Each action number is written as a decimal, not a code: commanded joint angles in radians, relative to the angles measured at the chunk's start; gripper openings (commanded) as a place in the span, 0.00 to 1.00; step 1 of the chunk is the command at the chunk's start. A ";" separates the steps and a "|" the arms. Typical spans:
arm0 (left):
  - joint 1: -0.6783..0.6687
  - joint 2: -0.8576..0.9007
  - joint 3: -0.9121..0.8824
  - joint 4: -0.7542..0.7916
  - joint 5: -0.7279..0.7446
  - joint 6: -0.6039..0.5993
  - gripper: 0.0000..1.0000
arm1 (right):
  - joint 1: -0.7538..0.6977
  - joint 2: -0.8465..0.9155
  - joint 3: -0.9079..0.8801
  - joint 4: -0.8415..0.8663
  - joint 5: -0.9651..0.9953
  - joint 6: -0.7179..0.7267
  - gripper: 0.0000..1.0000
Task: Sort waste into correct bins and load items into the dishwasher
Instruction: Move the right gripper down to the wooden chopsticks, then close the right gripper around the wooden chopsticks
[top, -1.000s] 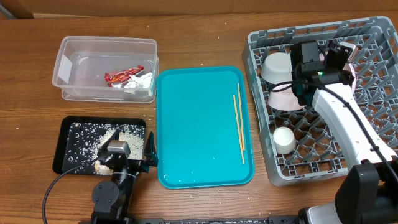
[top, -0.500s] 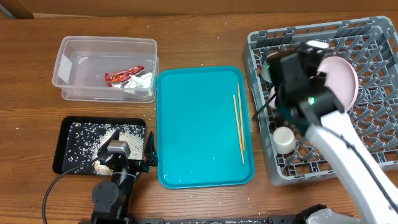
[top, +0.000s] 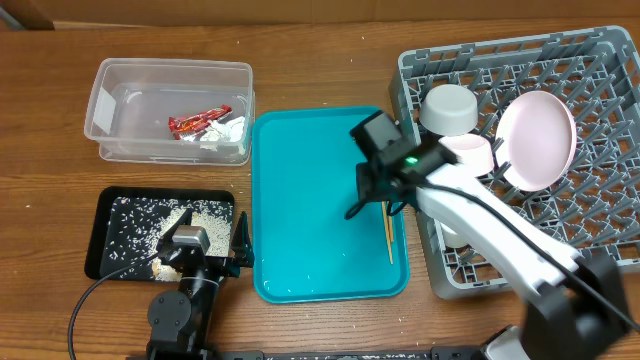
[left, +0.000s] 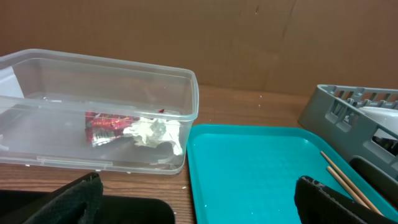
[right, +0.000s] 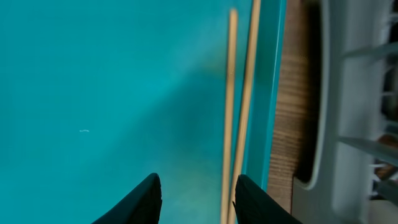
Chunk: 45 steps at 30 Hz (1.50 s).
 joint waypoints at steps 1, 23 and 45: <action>-0.004 -0.011 -0.004 -0.002 -0.002 -0.006 1.00 | -0.002 0.096 -0.005 0.007 0.031 0.001 0.40; -0.004 -0.010 -0.004 -0.002 -0.002 -0.006 1.00 | -0.002 0.286 -0.005 0.071 0.029 -0.001 0.38; -0.004 -0.010 -0.004 -0.002 -0.002 -0.006 1.00 | -0.063 -0.094 0.235 -0.090 0.064 -0.103 0.04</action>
